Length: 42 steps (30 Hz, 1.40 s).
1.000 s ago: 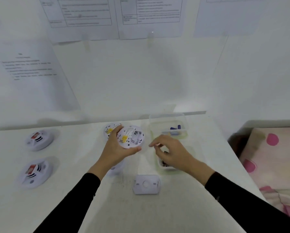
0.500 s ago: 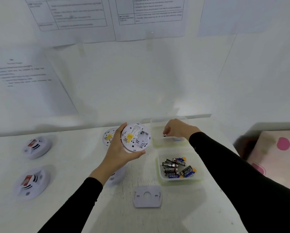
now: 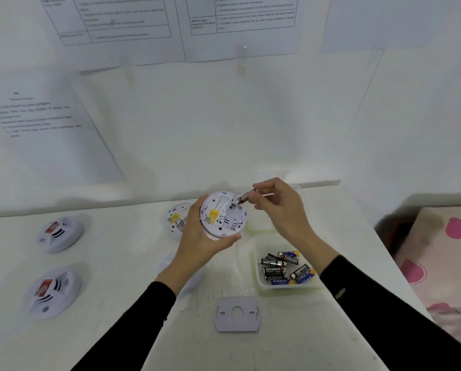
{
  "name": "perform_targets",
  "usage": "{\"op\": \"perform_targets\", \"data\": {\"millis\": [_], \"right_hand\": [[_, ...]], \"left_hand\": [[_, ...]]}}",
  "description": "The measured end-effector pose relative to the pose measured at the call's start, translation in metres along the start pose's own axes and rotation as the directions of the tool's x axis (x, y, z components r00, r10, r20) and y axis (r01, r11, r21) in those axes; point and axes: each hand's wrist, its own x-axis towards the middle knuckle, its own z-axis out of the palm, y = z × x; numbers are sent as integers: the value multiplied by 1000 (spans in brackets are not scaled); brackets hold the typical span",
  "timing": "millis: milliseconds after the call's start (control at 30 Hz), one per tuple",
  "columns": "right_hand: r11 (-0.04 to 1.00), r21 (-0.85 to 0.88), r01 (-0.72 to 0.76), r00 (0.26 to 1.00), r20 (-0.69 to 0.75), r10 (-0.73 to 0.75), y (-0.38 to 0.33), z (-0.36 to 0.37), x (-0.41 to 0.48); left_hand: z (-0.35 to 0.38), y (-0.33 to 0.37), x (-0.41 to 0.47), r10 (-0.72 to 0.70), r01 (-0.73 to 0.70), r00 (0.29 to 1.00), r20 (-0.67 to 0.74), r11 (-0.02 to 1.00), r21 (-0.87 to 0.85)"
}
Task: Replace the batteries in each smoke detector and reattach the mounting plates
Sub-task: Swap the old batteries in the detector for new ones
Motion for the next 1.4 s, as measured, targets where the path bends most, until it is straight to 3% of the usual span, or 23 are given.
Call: {"op": "perform_targets", "data": {"millis": [133,333,600,700,833,933,1000,1067,1167,1267,1400], "right_hand": [[998,-24,53,998,19,-52,-3,8,-18],[967,-232,100,994,-9,-105,2,18,-24],[847,-425,318,938,272,-215,8,23,-27],[839,-442,316,926,337,-172,3,16,-21],[921,-335,201,960,257,-116,-5,14,-15],[957,-278,-81,977,169,132,-10,13,-9],[925,-95,-369,894,238,381,-16,12,-5],[858,44,-512,812,351,467,-17,8,0],[822,0,-570,734,450,508,-16,6,6],[754,48,-655,678,477,559,-6,3,10],[725,101,-681,666,497,556,1,5,10]], "left_hand": [[6,1,0,10,-11,1000,-16,1000,-1],[17,2,-5,69,-65,990,-121,997,40],[22,5,-4,66,-62,984,-167,998,29],[21,3,-3,72,-66,983,-168,997,39],[22,10,-5,81,-81,985,-152,997,5],[17,16,-3,32,-41,996,-77,992,-123],[13,19,-2,0,4,1000,22,975,-224],[11,23,-2,-21,48,995,100,962,-270],[5,23,-3,-75,157,969,234,921,-356],[0,21,-5,-162,323,926,341,807,-494],[3,21,-4,-197,397,904,379,713,-577]]}}
